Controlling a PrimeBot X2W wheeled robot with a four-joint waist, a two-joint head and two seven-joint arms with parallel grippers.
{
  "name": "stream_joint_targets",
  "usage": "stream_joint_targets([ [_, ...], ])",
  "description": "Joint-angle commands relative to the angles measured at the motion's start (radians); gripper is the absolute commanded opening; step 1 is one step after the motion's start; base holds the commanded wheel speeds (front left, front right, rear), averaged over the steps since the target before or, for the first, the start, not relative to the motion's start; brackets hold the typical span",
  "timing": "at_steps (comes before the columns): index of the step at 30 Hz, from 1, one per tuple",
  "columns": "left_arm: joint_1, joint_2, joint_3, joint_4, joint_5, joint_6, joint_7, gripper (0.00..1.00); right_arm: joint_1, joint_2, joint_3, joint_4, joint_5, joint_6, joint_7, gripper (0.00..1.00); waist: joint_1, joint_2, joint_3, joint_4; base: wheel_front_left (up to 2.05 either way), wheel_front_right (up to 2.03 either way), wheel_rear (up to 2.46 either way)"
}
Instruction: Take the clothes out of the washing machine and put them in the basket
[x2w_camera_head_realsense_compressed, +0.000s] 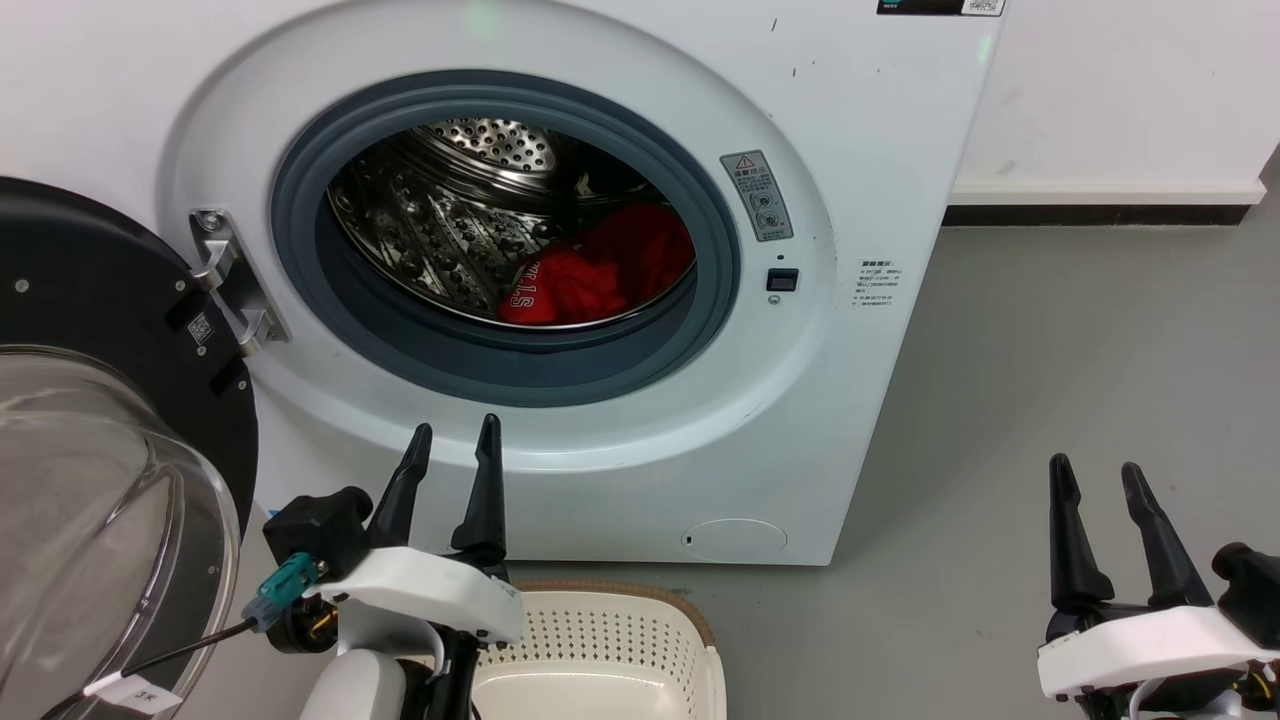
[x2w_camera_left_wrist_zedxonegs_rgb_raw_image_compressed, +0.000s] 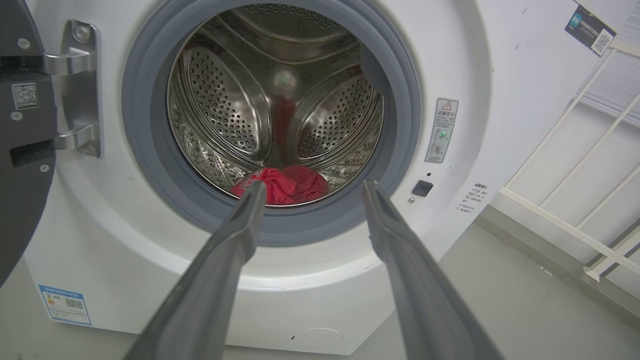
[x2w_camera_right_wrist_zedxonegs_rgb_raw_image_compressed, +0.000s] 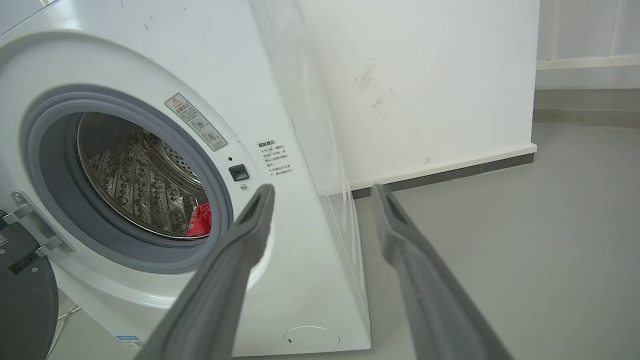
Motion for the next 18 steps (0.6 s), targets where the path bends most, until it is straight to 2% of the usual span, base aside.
stream_joint_targets([
  [1,-0.004,0.002,-0.006,-0.002,0.031,0.004,-0.01,1.0,0.005,-0.001,-0.002,-0.005,-0.032,0.0,-0.01,1.0,0.0,0.0,-0.001,0.0,0.0,0.0,0.0],
  [18,-0.009,0.002,-0.028,0.027,0.178,0.023,-0.044,1.0,0.016,0.0,-0.013,0.008,-0.186,0.0,-0.046,1.0,0.0,0.0,-0.001,0.007,0.0,0.0,0.0],
])
